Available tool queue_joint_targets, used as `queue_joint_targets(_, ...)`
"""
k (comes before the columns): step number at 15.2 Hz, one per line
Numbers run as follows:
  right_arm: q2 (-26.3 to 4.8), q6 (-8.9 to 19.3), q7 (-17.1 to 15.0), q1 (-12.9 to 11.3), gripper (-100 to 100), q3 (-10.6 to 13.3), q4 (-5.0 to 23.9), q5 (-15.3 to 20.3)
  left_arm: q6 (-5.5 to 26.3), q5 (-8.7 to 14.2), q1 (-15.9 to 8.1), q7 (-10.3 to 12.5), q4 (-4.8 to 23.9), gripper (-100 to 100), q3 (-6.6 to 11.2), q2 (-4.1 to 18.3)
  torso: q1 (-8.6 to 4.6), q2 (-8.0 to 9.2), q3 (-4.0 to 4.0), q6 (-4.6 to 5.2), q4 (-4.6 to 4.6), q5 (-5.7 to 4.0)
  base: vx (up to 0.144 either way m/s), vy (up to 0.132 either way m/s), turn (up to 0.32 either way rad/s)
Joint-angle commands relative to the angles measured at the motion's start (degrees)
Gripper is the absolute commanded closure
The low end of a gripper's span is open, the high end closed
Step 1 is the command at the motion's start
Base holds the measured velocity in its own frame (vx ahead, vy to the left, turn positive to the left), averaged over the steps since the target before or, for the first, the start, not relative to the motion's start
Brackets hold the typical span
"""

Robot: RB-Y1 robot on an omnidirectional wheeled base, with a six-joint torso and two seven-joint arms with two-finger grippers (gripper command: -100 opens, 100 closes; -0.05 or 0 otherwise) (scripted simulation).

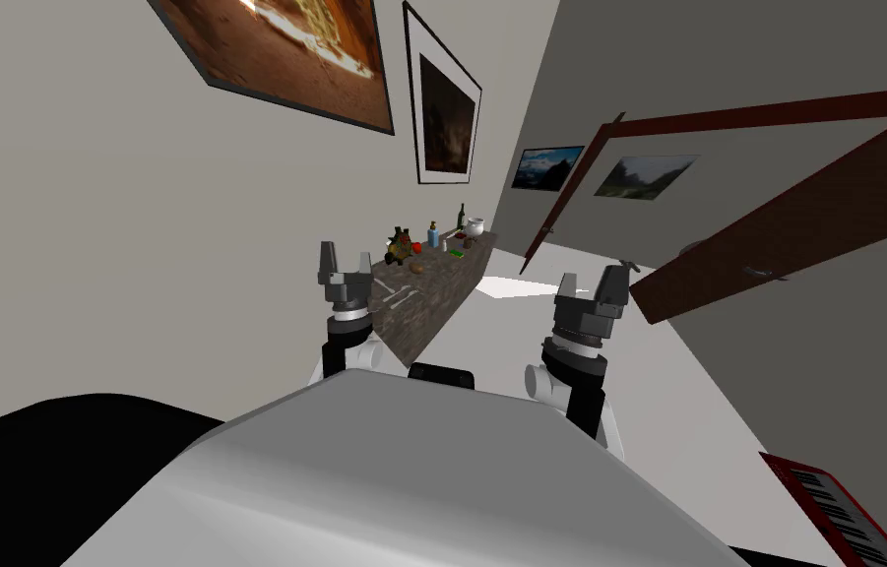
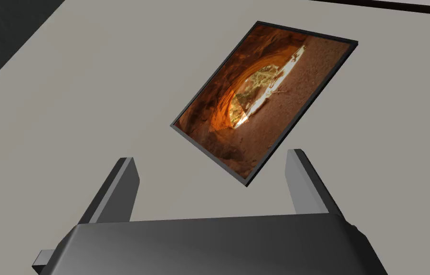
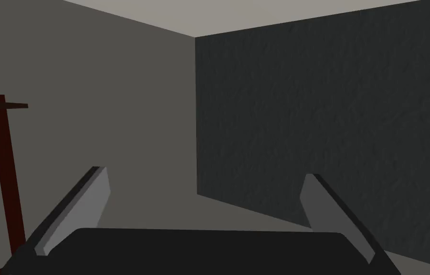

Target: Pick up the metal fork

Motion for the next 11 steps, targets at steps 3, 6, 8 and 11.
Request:
queue_joint_targets(3,0.0,0.0,0.0,0.0,0,0.0,0.0,0.0,2.1,0.8,0.1,0.5,0.0,-100,1.07,4.9,-0.01,-0.02,-0.01,0.00,-0.01,0.00,0.010,-0.011,-0.022)
queue_joint_targets(6,0.0,0.0,0.0,0.0,0,0.0,0.0,0.0,3.6,1.3,0.2,0.9,0.1,-100,1.77,7.1,-0.05,-0.07,-0.04,0.00,-0.02,-0.01,0.019,-0.019,-0.027)
queue_joint_targets(8,0.0,0.0,0.0,0.0,0,0.0,0.0,0.0,5.3,1.9,0.4,1.3,0.2,-100,2.62,9.1,-0.07,-0.09,-0.05,0.00,-0.02,-0.02,0.025,-0.026,-0.036)
queue_joint_targets(11,0.0,0.0,0.0,0.0,0,0.0,0.0,0.0,9.0,3.5,0.7,2.4,0.4,-100,4.70,12.8,-0.08,-0.13,-0.08,0.00,-0.03,-0.02,0.033,-0.029,-0.048)
